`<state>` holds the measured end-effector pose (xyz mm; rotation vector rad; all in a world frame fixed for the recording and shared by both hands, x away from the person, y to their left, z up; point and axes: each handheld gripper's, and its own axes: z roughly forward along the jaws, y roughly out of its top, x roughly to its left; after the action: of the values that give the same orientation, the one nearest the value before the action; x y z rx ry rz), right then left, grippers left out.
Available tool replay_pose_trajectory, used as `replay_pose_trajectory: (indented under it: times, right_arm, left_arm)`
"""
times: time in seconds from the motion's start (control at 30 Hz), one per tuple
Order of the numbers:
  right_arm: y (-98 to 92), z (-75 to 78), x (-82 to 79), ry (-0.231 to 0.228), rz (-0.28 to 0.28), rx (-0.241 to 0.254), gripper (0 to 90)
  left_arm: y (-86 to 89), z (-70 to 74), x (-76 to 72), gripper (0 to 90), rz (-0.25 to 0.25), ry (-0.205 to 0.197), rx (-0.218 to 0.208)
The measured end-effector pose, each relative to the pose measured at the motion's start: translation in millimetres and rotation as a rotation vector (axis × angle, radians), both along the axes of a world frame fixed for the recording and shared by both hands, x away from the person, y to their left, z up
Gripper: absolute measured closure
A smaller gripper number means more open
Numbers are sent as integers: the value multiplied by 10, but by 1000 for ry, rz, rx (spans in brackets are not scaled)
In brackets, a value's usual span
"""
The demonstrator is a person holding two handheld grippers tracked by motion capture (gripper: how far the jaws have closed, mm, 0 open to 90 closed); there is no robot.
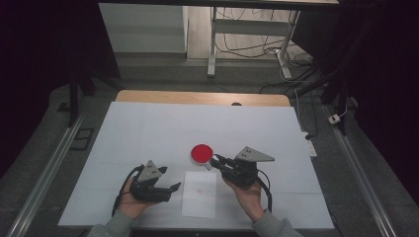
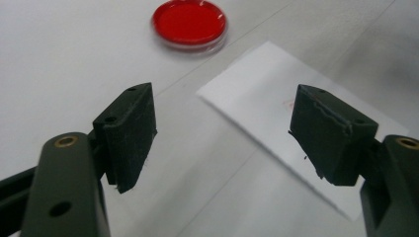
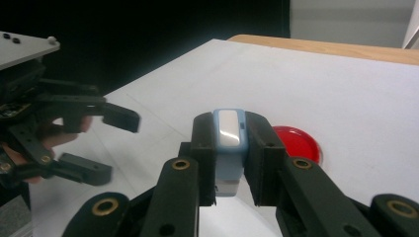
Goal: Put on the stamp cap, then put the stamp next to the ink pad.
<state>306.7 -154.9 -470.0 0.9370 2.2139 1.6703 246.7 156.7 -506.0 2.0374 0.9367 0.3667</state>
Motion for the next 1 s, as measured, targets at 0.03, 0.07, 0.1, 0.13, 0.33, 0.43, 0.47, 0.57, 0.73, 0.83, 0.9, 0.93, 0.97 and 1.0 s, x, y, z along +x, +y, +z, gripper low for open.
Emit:
replay_pose_trajectory:
  times: [0.03, 0.07, 0.1, 0.13, 0.33, 0.43, 0.47, 0.57, 0.73, 0.83, 0.9, 0.93, 0.97, 1.0]
  right_arm:
    - [-8, 2, 6, -4, -1, -2, 753]
    - [-15, 4, 9, -6, -4, -4, 753]
    - [-22, 7, 14, -8, -6, -5, 753]
    - [-28, 9, 18, -7, -7, -4, 753]
    - [-60, 24, 34, -23, -18, -14, 753]
    - [-74, 25, 53, -30, -23, -22, 753]
    - [-80, 24, 61, -31, -25, -28, 753]
    - [-101, 18, 83, -36, -35, -42, 753]
    - [-153, 14, 131, -49, -55, -67, 752]
    - [-192, 0, 178, -50, -70, -88, 752]
    - [-212, -18, 214, -50, -82, -106, 752]
    - [-219, -29, 235, -53, -87, -116, 752]
    - [-221, -41, 255, -50, -92, -123, 752]
    - [-219, -55, 275, -48, -95, -130, 752]
  left_arm:
    - [42, -3, -21, 263, 9, 1, -2]
    - [84, -7, -42, 263, 17, 1, -5]
    - [122, -9, -60, 263, 23, 3, -9]
    - [159, -9, -77, 264, 31, 1, -9]
    - [286, -23, -131, 263, 53, 3, -14]
    - [313, -31, -138, 263, 58, 5, -15]
    - [318, -33, -140, 264, 58, 5, -13]
    - [331, -41, -144, 263, 58, 6, -9]
    - [358, -49, -146, 263, 64, 11, -10]
    - [370, -54, -152, 264, 65, 13, -10]
    - [381, -58, -153, 263, 67, 16, -11]
    - [385, -61, -152, 264, 68, 17, -10]
    - [389, -62, -151, 264, 68, 17, -9]
    - [390, -64, -150, 264, 69, 18, -9]
